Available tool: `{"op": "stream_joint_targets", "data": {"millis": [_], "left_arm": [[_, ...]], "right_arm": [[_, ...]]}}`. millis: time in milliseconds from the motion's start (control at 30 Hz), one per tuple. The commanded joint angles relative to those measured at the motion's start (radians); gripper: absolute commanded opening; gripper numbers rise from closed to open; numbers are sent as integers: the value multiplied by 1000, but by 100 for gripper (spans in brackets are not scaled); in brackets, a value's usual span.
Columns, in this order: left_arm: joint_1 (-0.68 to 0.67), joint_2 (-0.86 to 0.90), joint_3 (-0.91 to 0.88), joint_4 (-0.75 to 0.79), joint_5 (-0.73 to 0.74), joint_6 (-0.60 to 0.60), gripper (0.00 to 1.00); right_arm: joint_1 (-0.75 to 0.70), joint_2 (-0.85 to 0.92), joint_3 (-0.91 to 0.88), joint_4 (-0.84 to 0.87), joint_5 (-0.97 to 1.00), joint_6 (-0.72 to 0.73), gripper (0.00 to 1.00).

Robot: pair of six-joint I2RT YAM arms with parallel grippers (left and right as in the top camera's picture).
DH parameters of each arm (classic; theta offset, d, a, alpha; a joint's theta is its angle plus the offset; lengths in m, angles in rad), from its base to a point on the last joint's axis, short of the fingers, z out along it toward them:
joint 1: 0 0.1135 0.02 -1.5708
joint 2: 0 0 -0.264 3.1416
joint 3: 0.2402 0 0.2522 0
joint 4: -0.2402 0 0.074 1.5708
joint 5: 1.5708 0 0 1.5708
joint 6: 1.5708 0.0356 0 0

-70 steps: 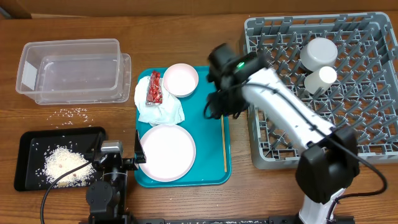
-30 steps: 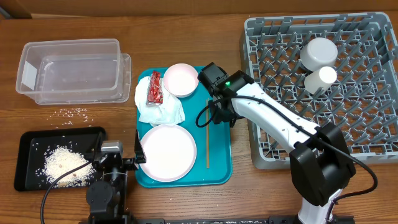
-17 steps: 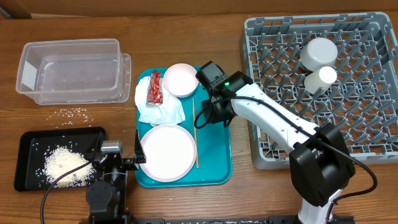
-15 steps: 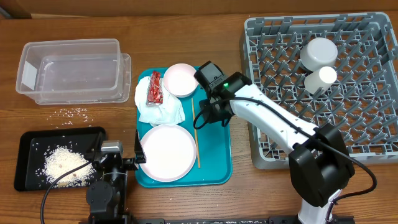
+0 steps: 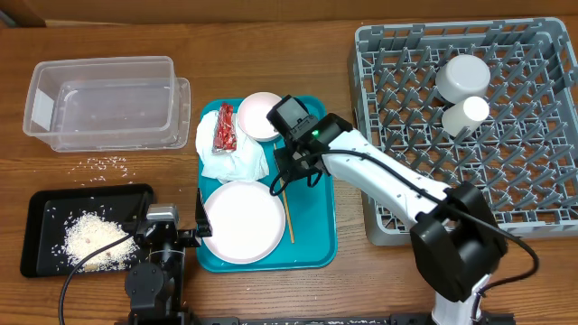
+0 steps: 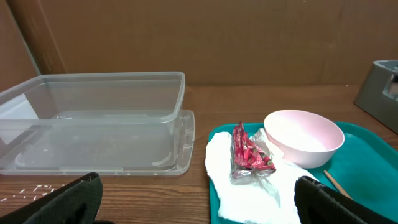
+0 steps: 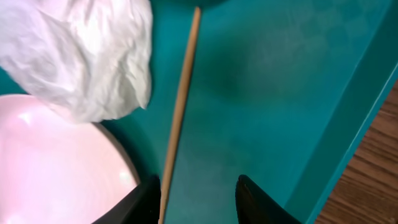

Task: Sort waste into correct bins and load items into the dishwasher
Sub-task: 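Grasp the second wooden chopstick with the right gripper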

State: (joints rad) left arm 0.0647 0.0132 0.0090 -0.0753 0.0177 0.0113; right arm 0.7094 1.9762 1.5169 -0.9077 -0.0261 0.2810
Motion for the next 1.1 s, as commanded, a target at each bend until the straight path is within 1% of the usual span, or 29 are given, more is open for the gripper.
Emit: {"op": "stream_joint_targets", "data": {"millis": [0,133,233,400,467,667,833,1067], "left_arm": [[-8,-8,-4,-2,-2,19,100],[-8,-8,-4,-2,-2,19,100],[-8,-8,-4,-2,-2,19,100],[-8,-8,-4,-2,-2,19,100],[-8,-8,-4,-2,-2,19,100],[-8,-8,-4,-2,-2,19,100],[-8,-8,-4,-2,-2,19,100],[-8,-8,-4,-2,-2,19,100]], "right_arm": [[3,66,-3,-6,-2,-43,40],[14,97,15,-1,-2,-50,39],[34,100,26,43,-2,-47,39],[51,106,26,124,10,11,39],[51,111,26,143,23,12,39],[51,130,26,155,119,22,35],[51,171,26,149,122,3,35],[78,175,26,130,150,0,32]]}}
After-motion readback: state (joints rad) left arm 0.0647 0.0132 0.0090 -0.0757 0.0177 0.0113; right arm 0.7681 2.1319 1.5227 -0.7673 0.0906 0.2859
